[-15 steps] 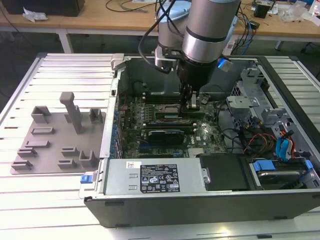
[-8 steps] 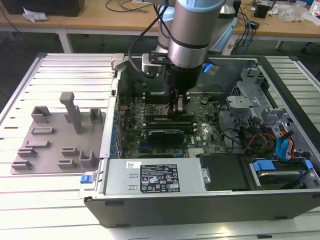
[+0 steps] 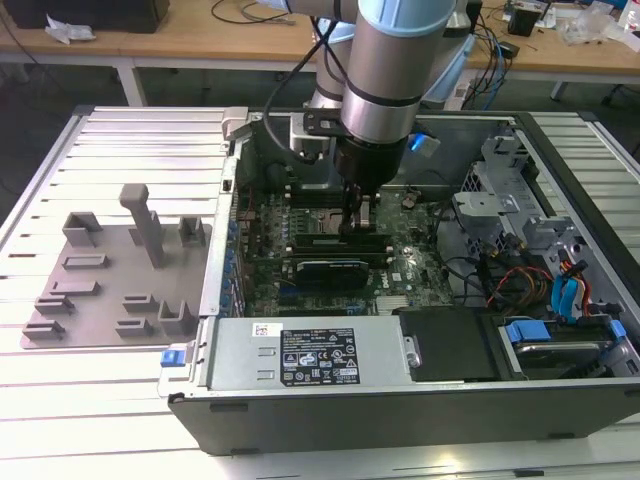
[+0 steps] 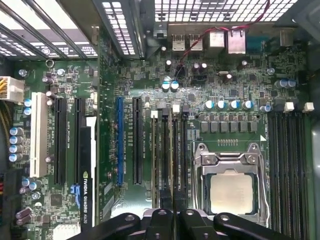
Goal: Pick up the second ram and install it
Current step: 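Insert the second ram into the second slot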
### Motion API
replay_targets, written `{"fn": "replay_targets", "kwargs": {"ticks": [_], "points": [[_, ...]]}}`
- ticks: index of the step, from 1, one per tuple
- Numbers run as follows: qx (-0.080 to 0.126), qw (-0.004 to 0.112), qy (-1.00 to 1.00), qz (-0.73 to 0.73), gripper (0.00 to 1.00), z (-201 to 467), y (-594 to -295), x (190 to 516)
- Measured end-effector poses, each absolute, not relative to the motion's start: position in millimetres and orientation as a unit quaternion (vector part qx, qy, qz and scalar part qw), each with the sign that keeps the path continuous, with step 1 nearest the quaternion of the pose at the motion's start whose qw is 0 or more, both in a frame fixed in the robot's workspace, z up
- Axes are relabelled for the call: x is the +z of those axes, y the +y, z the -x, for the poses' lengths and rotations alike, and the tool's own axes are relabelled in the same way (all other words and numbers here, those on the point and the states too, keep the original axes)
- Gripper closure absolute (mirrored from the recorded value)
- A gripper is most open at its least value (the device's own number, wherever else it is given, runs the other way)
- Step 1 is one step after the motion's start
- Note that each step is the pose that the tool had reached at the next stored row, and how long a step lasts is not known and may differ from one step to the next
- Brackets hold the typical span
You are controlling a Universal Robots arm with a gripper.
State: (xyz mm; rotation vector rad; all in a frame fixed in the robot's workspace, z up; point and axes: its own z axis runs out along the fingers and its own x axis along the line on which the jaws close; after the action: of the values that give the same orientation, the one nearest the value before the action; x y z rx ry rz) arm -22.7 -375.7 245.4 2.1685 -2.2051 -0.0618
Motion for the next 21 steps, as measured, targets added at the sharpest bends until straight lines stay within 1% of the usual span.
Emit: {"fn": "replay_targets", "kwargs": {"ticks": [9, 21], "points": [[-0.02, 0.024, -0.714, -0.7, 0.9, 22.7, -371.4, 234.9], [-0.02, 0.024, -0.714, -0.7, 0.9, 22.7, -371.3, 229.9]]}}
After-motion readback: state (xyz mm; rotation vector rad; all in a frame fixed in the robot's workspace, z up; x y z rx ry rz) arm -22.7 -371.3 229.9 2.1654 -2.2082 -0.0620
